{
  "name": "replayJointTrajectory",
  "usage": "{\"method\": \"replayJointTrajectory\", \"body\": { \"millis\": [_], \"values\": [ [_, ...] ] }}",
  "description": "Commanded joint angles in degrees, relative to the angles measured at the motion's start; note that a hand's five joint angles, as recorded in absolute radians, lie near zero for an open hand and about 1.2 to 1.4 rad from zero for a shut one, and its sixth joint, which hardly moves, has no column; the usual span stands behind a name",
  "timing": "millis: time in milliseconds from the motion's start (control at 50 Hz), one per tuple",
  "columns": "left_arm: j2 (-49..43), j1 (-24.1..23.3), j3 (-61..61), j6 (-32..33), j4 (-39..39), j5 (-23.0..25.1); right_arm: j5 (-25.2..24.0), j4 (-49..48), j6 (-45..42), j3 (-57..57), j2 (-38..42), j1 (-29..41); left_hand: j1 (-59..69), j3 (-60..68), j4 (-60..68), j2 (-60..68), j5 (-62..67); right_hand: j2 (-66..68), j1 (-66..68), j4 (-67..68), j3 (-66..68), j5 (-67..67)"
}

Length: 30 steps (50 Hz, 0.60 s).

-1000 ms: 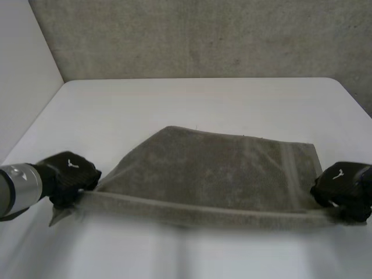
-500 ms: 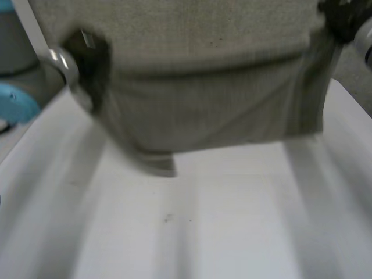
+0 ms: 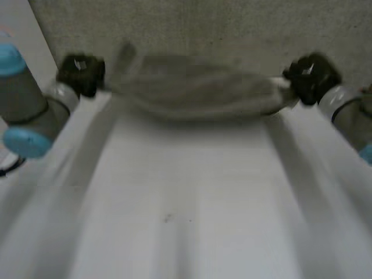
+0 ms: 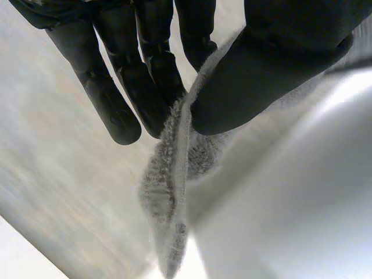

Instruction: Fold the towel.

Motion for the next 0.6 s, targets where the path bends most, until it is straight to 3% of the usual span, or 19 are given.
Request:
{"method": "replayJointTrajectory", "body": {
  "millis": [20,140,180,300,340,400,500,560,600],
  "values": [
    [-0.2,1.5,-15.5,0.3,0.3,3.0,-3.7,1.0,-1.7,9.3,4.4,-0.2,11.6,10.3,10.2,10.2,10.5,12.9,25.9,11.6,12.1,13.5],
    [0.0,1.3,-24.8,1.6,-0.1,5.6,-3.3,8.9,-7.8,13.3,5.1,-0.7,11.6,10.3,10.2,10.2,10.5,12.9,25.9,11.6,12.1,13.5],
    [1.1,1.1,-28.3,4.7,-0.5,5.7,-2.8,16.9,-11.2,14.1,3.8,-0.8,11.6,10.3,10.2,10.2,10.5,12.9,25.9,11.6,12.1,13.5],
    [6.7,2.6,-33.5,11.8,-3.6,5.4,-1.8,28.1,-12.5,14.7,0.0,-3.2,11.6,10.3,10.2,10.2,10.5,12.9,25.9,11.6,12.1,13.5],
    [11.1,4.9,-36.6,16.6,-8.8,5.4,-1.7,33.3,-13.2,16.0,-2.3,-5.2,11.6,10.3,10.2,10.2,10.5,12.9,25.9,11.6,12.1,13.5],
    [13.5,5.9,-37.7,18.7,-12.4,5.4,-1.7,35.5,-13.6,16.7,-3.6,-6.0,11.6,10.3,10.2,10.2,10.5,12.9,25.9,11.6,12.1,13.5],
    [23.1,9.1,-41.7,25.1,-30.1,6.0,-1.3,44.3,-20.5,22.5,-9.1,-10.5,11.6,10.3,10.2,10.2,10.5,12.9,25.9,11.6,12.1,13.5],
    [25.7,9.8,-43.2,27.0,-33.3,6.3,-1.5,45.9,-22.0,23.8,-11.1,-11.7,11.6,10.3,10.2,10.2,10.5,12.9,25.9,11.6,12.1,13.5],
    [29.2,11.3,-45.7,31.9,-35.6,8.1,-1.7,47.0,-23.5,25.3,-14.4,-13.3,11.6,10.3,10.2,10.2,10.5,12.9,25.9,11.6,12.1,13.5]
  ]
}}
